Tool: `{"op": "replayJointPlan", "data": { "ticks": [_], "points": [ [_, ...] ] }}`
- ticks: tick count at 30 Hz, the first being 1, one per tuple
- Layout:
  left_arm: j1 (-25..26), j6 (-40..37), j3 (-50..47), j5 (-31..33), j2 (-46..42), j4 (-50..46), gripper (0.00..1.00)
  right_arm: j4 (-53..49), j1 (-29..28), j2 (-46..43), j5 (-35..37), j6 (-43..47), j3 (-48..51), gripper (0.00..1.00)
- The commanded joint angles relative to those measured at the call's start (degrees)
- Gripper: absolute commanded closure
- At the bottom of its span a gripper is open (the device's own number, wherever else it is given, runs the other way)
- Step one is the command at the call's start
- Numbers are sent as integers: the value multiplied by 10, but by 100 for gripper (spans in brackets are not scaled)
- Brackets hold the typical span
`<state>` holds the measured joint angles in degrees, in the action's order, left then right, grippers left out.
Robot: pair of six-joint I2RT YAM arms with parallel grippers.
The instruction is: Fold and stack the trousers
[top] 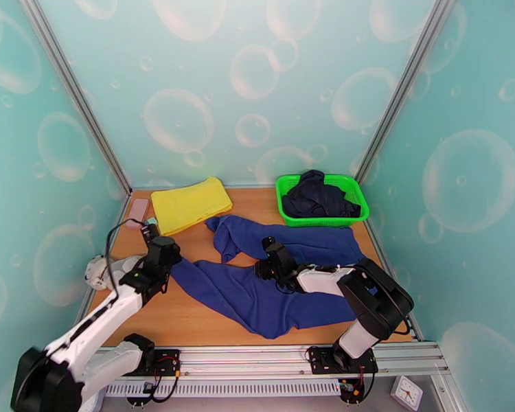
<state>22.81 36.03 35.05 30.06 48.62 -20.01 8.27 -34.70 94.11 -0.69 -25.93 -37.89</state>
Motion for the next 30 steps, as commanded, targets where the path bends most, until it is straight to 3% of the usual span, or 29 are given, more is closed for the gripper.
{"op": "replayJointPlan", "data": {
  "ticks": [1,3,8,13,18,21,22,26,28,30],
  "points": [
    [0,93,-27,47,-134,-127,100,-49,13,4,27,-26,16,60],
    [23,149,-44,61,-228,-154,100,-49,17,2,32,-30,22,60],
    [20,228,-57,110,-379,-218,100,-40,26,-1,22,-39,31,60],
    [22,279,-53,154,-379,-266,93,-37,30,-16,17,-41,41,60],
    [30,431,-35,218,-439,-387,81,-30,40,-42,7,-42,57,60],
    [37,484,-25,263,-484,-436,73,-26,46,-56,-3,-44,64,60],
    [37,475,-22,271,-478,-436,69,-26,48,-61,-7,-44,66,60],
    [37,290,-33,253,-444,-283,51,-3,49,-123,-19,-28,84,59],
    [37,144,-57,165,-392,-118,41,3,46,-173,-12,-9,96,58],
    [36,75,-52,47,-269,-33,38,1,46,-235,-2,8,110,56]
  ]
}}
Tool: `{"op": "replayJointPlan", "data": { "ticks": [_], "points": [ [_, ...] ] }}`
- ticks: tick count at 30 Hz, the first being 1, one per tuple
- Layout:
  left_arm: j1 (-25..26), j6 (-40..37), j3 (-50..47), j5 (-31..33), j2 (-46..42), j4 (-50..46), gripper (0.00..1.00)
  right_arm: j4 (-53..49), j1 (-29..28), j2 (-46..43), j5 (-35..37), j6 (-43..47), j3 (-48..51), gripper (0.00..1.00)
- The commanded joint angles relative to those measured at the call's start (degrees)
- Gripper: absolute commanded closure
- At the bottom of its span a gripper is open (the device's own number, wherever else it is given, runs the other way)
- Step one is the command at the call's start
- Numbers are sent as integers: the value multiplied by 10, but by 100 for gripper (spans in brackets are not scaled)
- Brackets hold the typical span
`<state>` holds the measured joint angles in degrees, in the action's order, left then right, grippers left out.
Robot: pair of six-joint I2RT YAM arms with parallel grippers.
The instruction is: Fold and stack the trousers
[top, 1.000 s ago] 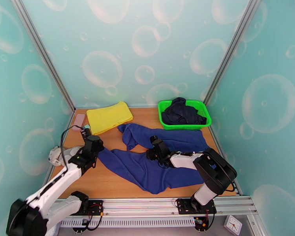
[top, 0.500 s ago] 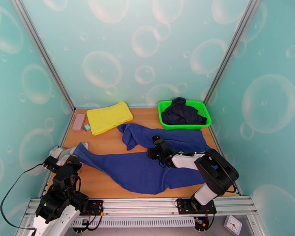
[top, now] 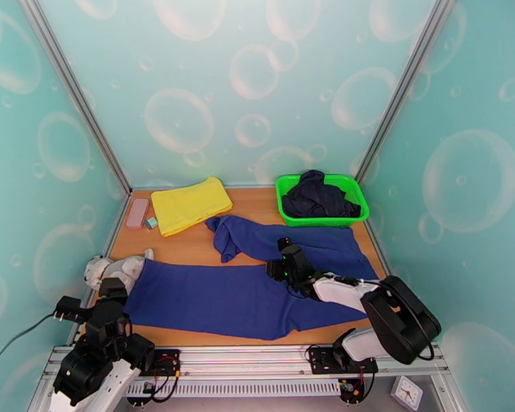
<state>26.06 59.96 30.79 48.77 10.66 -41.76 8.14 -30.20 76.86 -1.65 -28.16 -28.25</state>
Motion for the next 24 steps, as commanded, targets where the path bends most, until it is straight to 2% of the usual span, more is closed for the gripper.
{"op": "replayJointPlan", "data": {
  "ticks": [1,3,4,7,9,13,15,18,22,24],
  "points": [
    [5,-184,3,-199,195,210,36,-2,1,-100,18,36,22,55],
    [27,-201,38,-313,374,245,35,-31,14,-168,53,34,39,49],
    [55,-210,52,-330,439,257,34,-54,32,-189,56,20,42,47],
    [161,-213,97,-266,593,265,32,-112,135,-227,-10,-45,60,46],
    [193,-201,106,-279,650,284,32,-97,196,-240,-69,-77,94,46],
    [206,-168,55,-326,681,353,32,-91,241,-256,-91,-119,131,44],
    [205,-145,24,-314,675,374,31,-78,249,-274,-70,-170,157,43],
    [183,-94,-12,-278,657,369,32,-133,251,-277,25,-229,154,43],
    [122,-13,-1,-244,682,280,32,-247,273,-229,152,-278,119,42],
    [103,-10,4,-244,699,269,32,-277,292,-200,175,-299,112,42]
  ]
}}
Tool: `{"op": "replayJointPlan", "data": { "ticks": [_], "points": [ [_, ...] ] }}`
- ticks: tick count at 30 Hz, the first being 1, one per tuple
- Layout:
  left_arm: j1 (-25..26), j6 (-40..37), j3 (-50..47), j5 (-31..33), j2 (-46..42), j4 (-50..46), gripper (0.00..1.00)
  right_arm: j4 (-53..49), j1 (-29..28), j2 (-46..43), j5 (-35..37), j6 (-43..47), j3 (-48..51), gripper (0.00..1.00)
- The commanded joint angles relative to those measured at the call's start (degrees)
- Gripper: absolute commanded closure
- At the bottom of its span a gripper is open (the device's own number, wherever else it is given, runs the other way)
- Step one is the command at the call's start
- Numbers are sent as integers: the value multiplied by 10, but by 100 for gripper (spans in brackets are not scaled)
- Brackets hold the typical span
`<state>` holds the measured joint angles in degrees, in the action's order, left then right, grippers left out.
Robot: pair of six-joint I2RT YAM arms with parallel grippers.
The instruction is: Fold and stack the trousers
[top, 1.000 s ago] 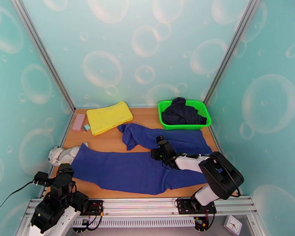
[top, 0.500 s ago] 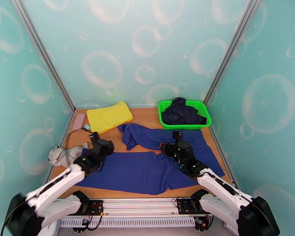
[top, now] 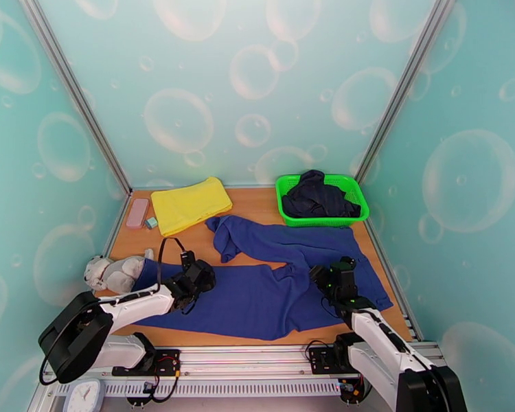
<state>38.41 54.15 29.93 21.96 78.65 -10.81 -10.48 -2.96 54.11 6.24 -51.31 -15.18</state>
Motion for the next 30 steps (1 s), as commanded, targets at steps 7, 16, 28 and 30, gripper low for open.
{"op": "replayJointPlan", "data": {
  "ticks": [7,16,28,30],
  "points": [
    [-39,97,0,70,-12,-63,34,-165,98,68,118,-130,-22,40],
    [-31,-208,114,-135,-25,109,25,-212,55,-119,200,-118,-65,31],
    [-137,-164,367,-175,278,69,33,71,-55,-24,-8,192,-108,32],
    [-145,-154,366,-208,302,104,35,73,-77,19,-6,215,-132,33]
  ]
}}
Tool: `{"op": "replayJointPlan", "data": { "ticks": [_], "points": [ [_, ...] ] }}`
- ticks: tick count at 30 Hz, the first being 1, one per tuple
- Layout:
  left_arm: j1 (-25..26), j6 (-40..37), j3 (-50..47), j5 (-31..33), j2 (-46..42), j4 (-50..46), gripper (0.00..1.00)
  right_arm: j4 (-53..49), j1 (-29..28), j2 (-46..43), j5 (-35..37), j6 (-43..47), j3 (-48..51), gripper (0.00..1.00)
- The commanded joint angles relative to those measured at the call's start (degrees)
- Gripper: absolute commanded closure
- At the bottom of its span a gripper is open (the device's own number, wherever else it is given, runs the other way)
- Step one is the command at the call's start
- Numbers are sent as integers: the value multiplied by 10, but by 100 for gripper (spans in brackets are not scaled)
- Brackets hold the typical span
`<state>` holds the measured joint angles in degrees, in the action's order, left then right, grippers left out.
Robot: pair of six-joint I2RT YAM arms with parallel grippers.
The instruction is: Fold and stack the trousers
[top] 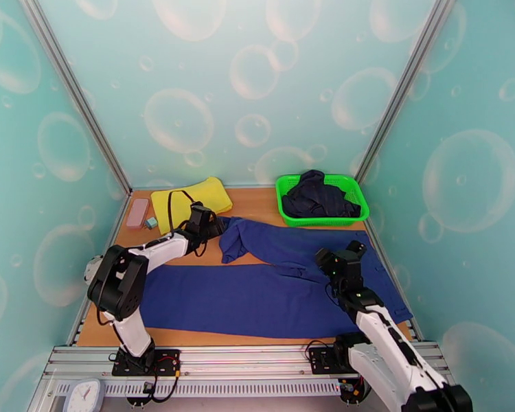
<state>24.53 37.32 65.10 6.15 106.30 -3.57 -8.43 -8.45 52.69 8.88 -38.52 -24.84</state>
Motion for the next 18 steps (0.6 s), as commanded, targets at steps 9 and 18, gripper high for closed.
{"op": "replayJointPlan", "data": {
  "ticks": [9,18],
  "points": [
    [-5,30,74,-93,127,67,42,242,-42,68,-89,138,41,36],
    [-2,20,44,-40,85,72,100,272,-16,3,-57,119,95,38]
  ]
}}
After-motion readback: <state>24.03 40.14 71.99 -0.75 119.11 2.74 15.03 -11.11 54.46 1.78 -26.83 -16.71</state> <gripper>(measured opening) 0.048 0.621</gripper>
